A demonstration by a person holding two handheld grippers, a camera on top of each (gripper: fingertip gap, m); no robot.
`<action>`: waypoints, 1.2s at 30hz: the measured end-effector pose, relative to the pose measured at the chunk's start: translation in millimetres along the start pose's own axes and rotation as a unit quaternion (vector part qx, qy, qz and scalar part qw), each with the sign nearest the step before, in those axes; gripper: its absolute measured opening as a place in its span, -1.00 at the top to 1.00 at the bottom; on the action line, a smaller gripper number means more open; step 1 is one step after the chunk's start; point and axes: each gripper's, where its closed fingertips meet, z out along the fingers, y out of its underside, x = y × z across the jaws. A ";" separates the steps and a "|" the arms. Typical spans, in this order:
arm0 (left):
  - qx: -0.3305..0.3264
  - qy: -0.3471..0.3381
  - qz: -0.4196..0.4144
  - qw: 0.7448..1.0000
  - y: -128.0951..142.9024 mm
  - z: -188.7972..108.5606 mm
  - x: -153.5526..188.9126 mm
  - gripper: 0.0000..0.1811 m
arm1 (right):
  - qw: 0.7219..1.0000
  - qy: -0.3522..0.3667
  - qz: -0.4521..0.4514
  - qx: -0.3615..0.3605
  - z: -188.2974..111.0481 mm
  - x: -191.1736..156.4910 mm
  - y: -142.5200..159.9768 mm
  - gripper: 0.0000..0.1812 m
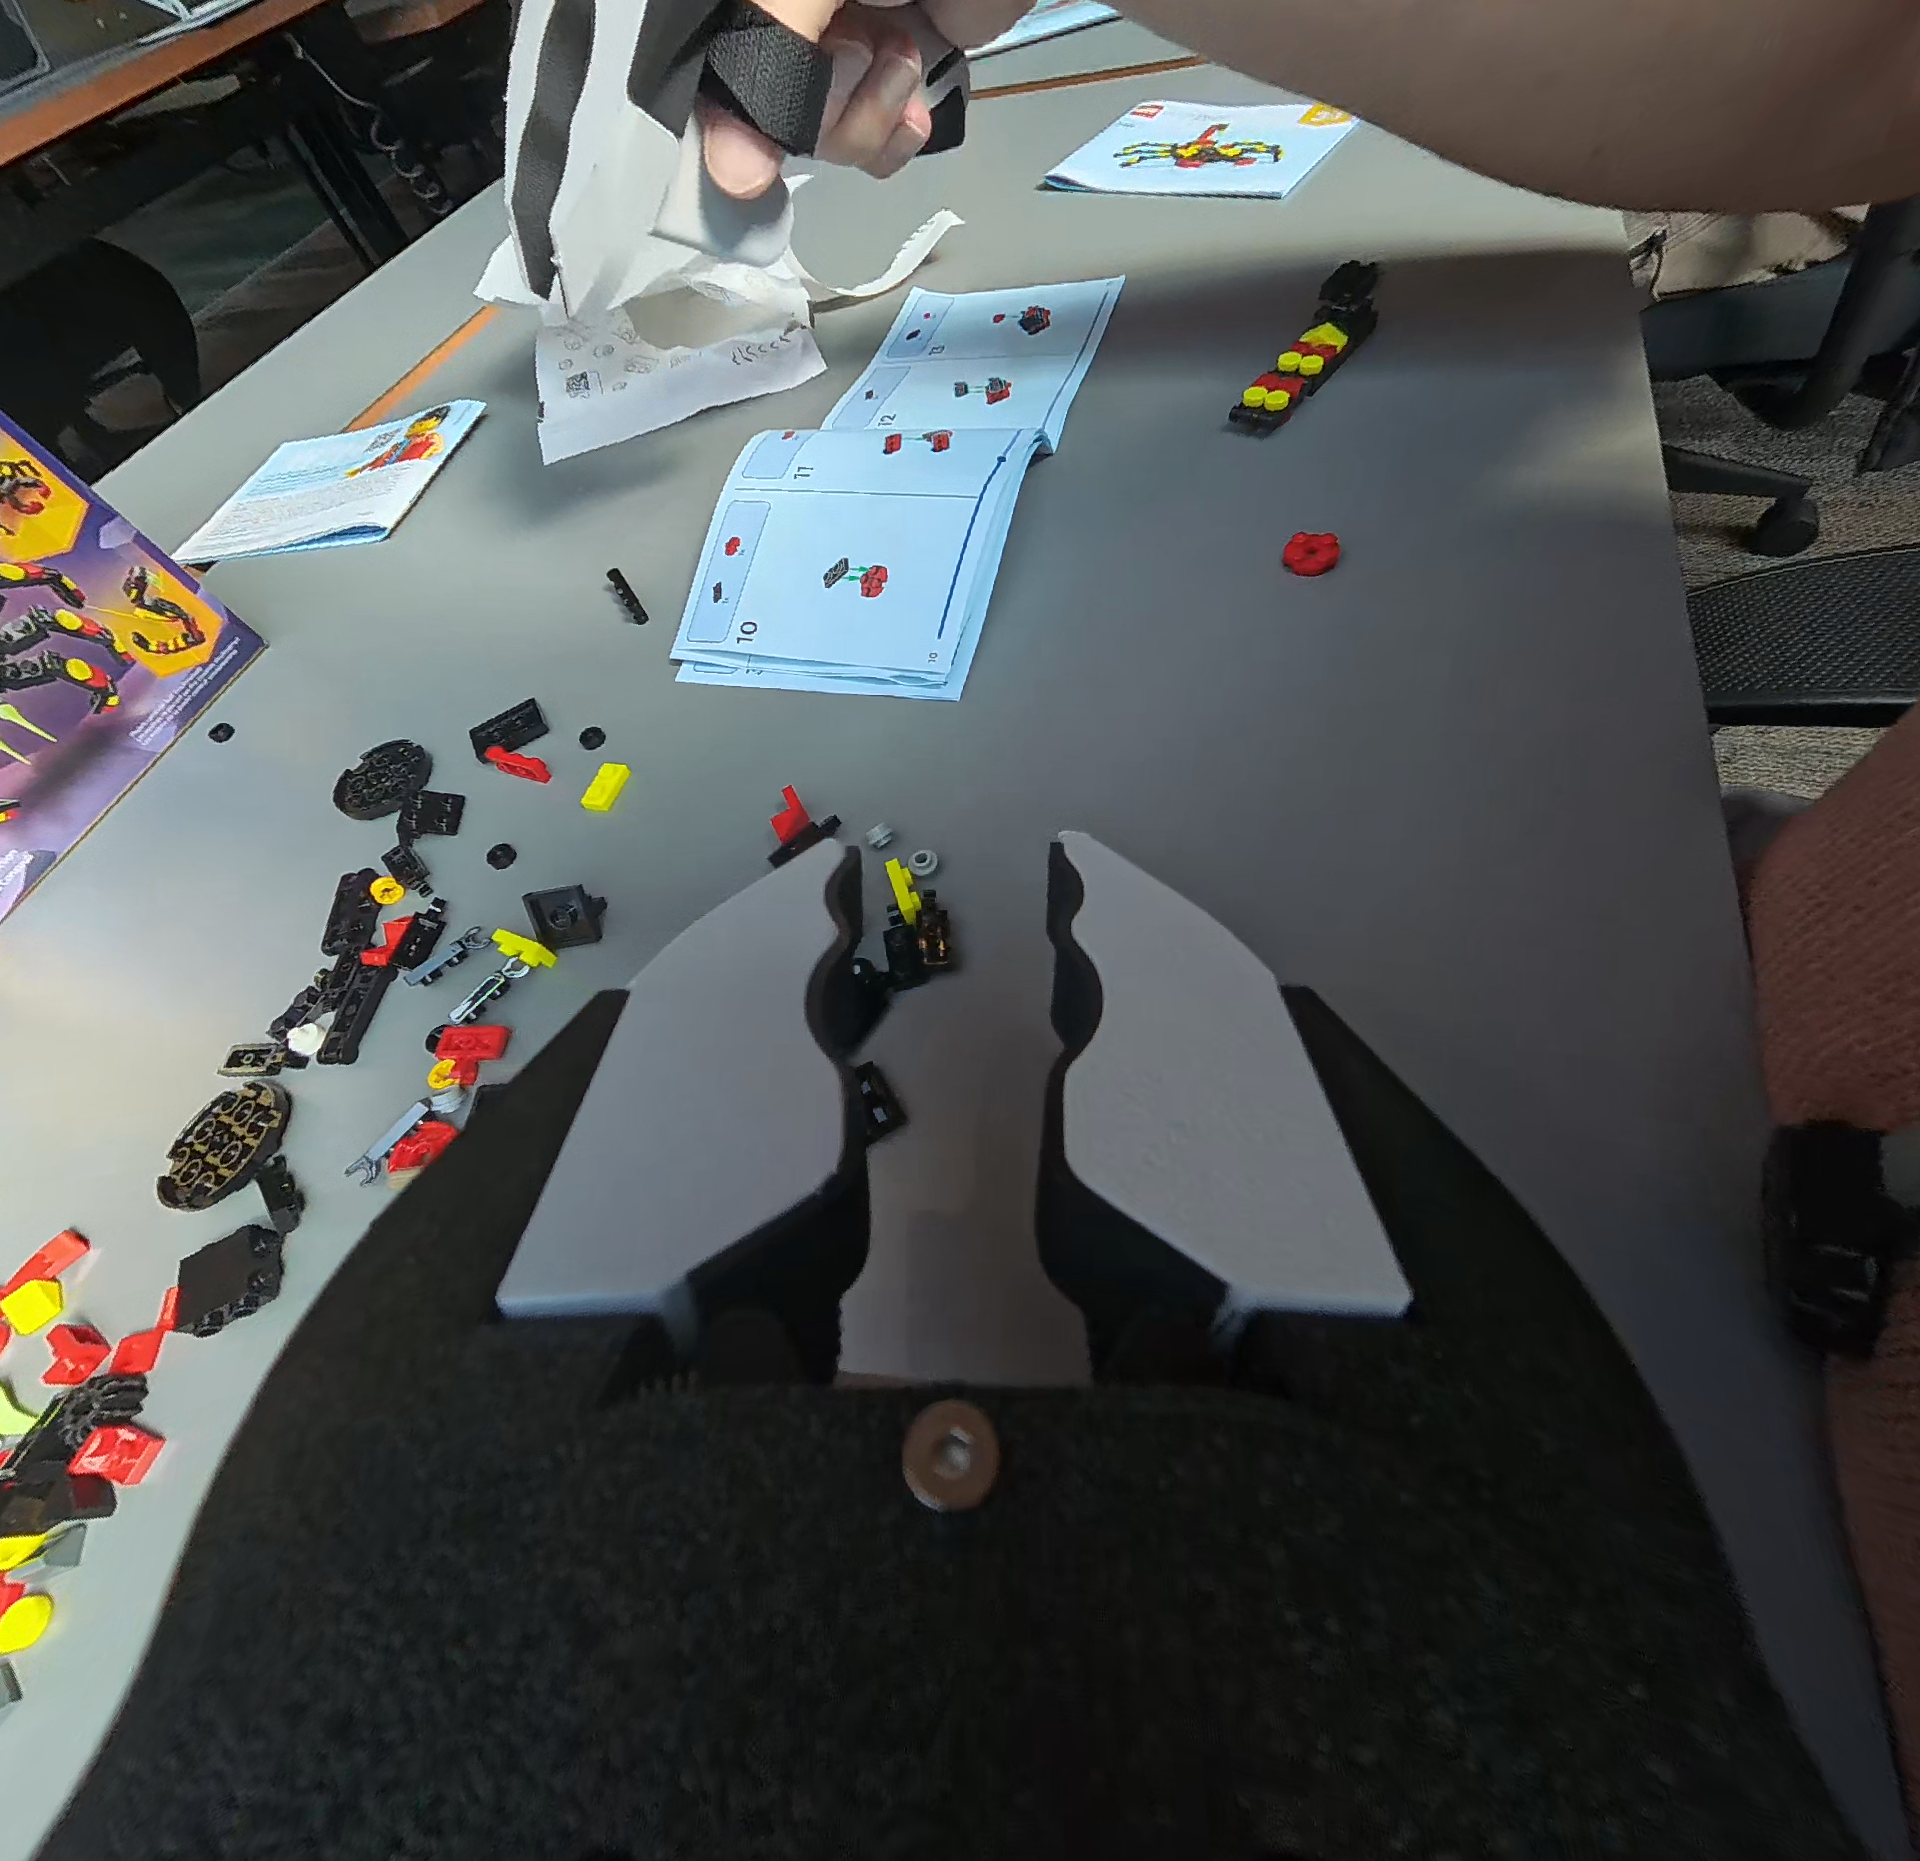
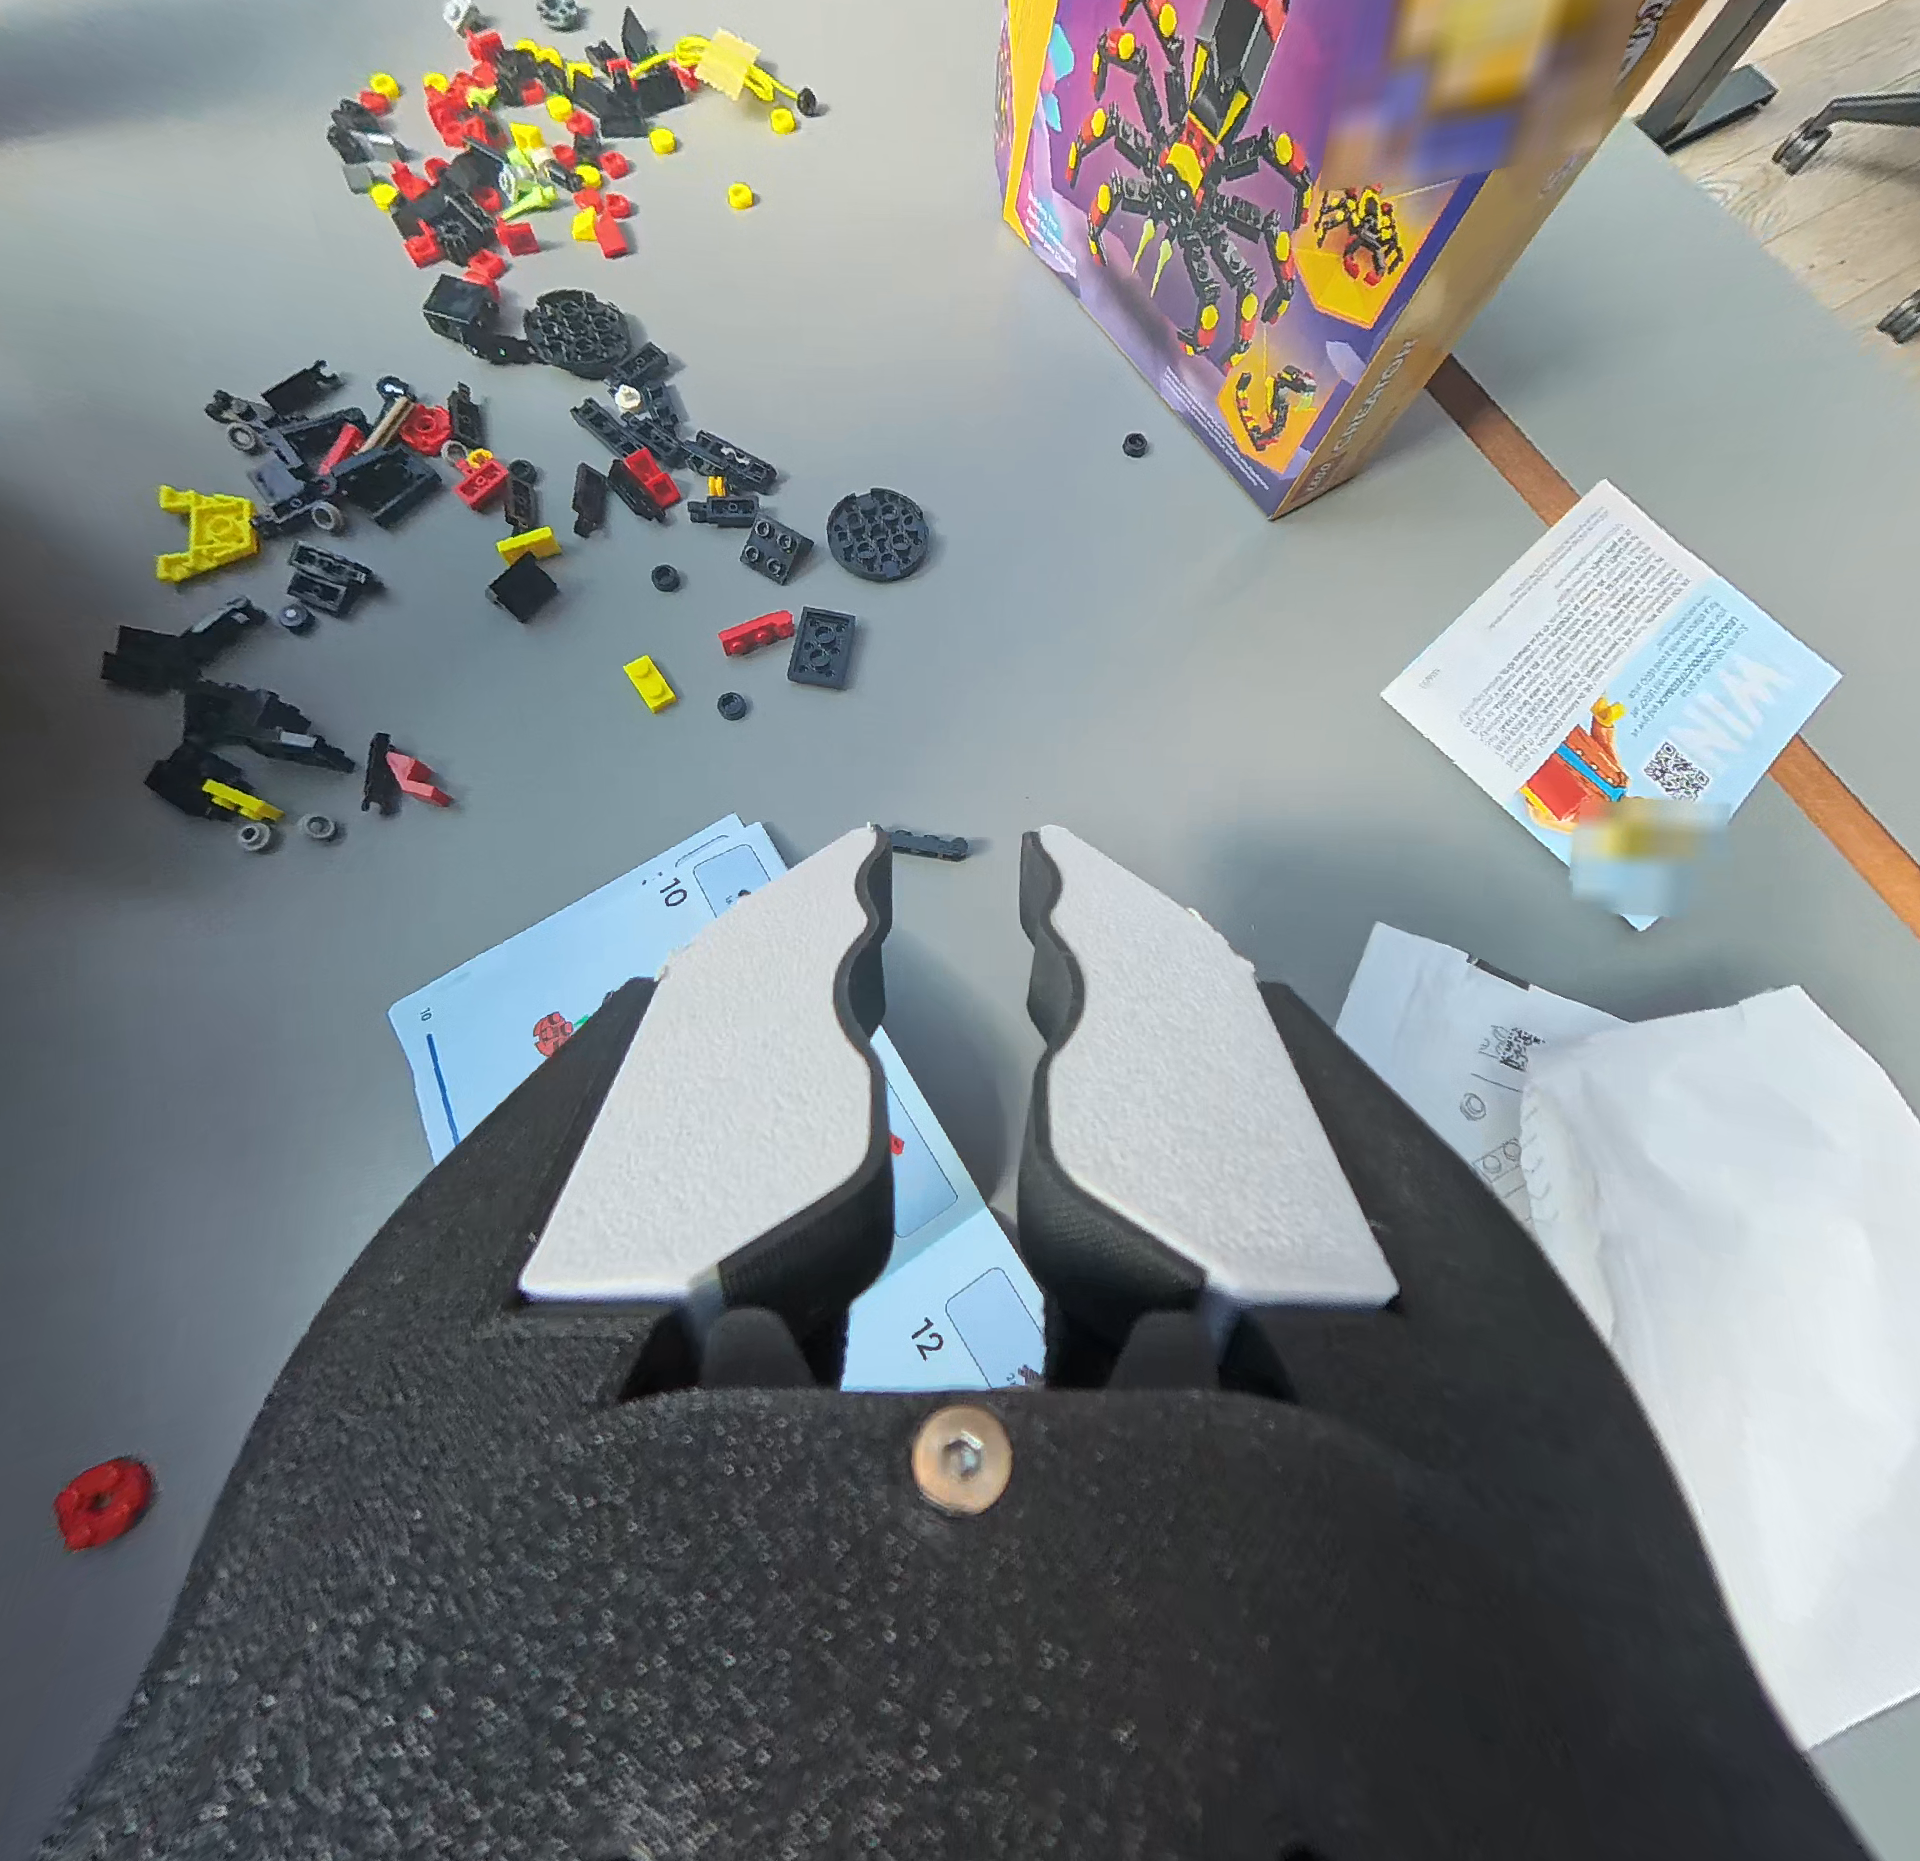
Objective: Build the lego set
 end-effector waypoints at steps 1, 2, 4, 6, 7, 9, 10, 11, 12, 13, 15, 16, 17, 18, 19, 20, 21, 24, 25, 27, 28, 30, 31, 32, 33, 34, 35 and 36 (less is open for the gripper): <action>-0.003 0.004 0.001 1.000 0.8 0.9 1.2 0.62 | 1.000 0.001 0.004 -0.003 -2.4 1.0 2.3 0.75; -0.005 0.005 0.003 1.000 1.4 2.1 1.9 0.62 | 1.000 0.002 0.006 -0.006 -4.3 1.3 4.9 0.75; -0.006 0.009 0.007 1.000 0.3 4.2 3.7 0.63 | 1.000 0.002 0.008 -0.007 -6.3 0.7 9.2 0.75; -0.004 0.015 0.009 1.000 -1.6 6.1 5.4 0.63 | 1.000 -0.008 0.030 -0.006 -4.4 -5.0 11.4 0.75; -0.006 0.015 0.011 1.000 -1.7 7.0 5.1 0.63 | 0.998 -0.032 0.050 -0.010 -0.1 -16.9 10.3 0.77; -0.027 -0.011 0.002 1.000 4.2 8.2 -7.2 0.63 | 0.992 -0.117 0.031 -0.026 6.4 -62.0 6.1 0.76; -0.048 -0.029 -0.014 0.998 10.9 8.5 -16.6 0.62 | 0.993 -0.114 0.018 -0.014 7.1 -70.4 -1.4 0.77; -0.067 -0.033 -0.035 0.997 17.4 9.0 -21.4 0.62 | 0.995 -0.098 0.025 0.012 5.7 -69.0 -12.2 0.77; -0.077 -0.019 -0.050 0.996 21.1 9.8 -19.2 0.62 | 0.993 -0.095 0.052 0.043 2.5 -64.6 -22.4 0.78; -0.077 -0.006 -0.056 0.995 22.2 9.8 -15.0 0.62 | 0.989 -0.095 0.085 0.071 0.0 -58.7 -29.0 0.80; -0.065 -0.008 -0.045 0.997 20.6 6.9 -13.0 0.62 | 0.991 -0.087 0.085 0.059 0.8 -53.4 -19.2 0.80; -0.057 -0.010 -0.033 0.998 18.3 4.3 -12.7 0.62 | 0.994 -0.070 0.069 0.039 2.2 -50.9 -10.0 0.79; -0.049 -0.014 -0.025 0.998 16.2 1.4 -13.4 0.62 | 0.996 -0.055 0.057 0.028 2.5 -49.0 -3.8 0.79; -0.045 -0.020 -0.025 0.998 15.0 -1.4 -14.8 0.62 | 0.997 -0.054 0.051 0.025 1.8 -50.5 -0.6 0.78; -0.044 -0.022 -0.029 0.998 15.3 -3.6 -15.4 0.62 | 0.996 -0.059 0.052 0.030 0.5 -52.6 -0.2 0.78; -0.043 -0.020 -0.034 0.998 15.9 -5.4 -15.3 0.62 | 0.996 -0.064 0.057 0.039 -0.8 -53.4 -1.4 0.78; -0.041 -0.020 -0.037 0.998 16.5 -7.1 -15.2 0.62 | 0.995 -0.066 0.063 0.044 -1.5 -52.6 -2.1 0.78; -0.037 -0.021 -0.035 0.998 18.0 -11.5 -14.2 0.62 | 0.996 -0.051 0.059 0.040 0.9 -42.4 -1.5 0.77; -0.037 -0.023 -0.033 0.999 18.3 -12.8 -13.7 0.62 | 0.997 -0.044 0.054 0.040 2.8 -37.9 -3.7 0.77; -0.037 -0.024 -0.029 0.999 18.2 -15.0 -12.3 0.62 | 0.997 -0.034 0.046 0.044 9.8 -26.5 -12.3 0.77; -0.038 -0.024 -0.029 0.999 18.2 -15.7 -11.7 0.62 | 0.998 -0.025 0.045 0.044 14.4 -18.8 -17.0 0.77; -0.039 -0.025 -0.028 0.999 18.3 -16.9 -10.5 0.62 | 0.999 -0.011 0.034 0.042 26.1 -4.3 -25.6 0.77; -0.039 -0.027 -0.028 0.998 18.2 -17.6 -10.1 0.62 | 0.999 -0.004 0.029 0.037 32.9 2.8 -29.2 0.77; -0.038 -0.028 -0.028 0.998 17.8 -18.2 -9.6 0.62 | 0.999 0.001 0.026 0.034 40.4 9.4 -33.3 0.77; -0.037 -0.028 -0.030 0.998 17.6 -18.8 -8.8 0.62 | 0.999 0.006 0.024 0.028 48.2 15.5 -37.2 0.77; -0.036 -0.027 -0.032 0.998 17.6 -18.9 -7.8 0.62 | 0.999 0.013 0.021 0.023 56.2 21.4 -41.5 0.76; -0.036 -0.025 -0.034 0.998 17.6 -18.8 -6.6 0.62 | 0.999 0.020 0.015 0.021 64.6 26.4 -46.3 0.75; -0.035 -0.024 -0.034 0.999 17.3 -18.6 -5.6 0.63 | 0.999 0.027 0.008 0.017 74.1 31.0 -50.1 0.74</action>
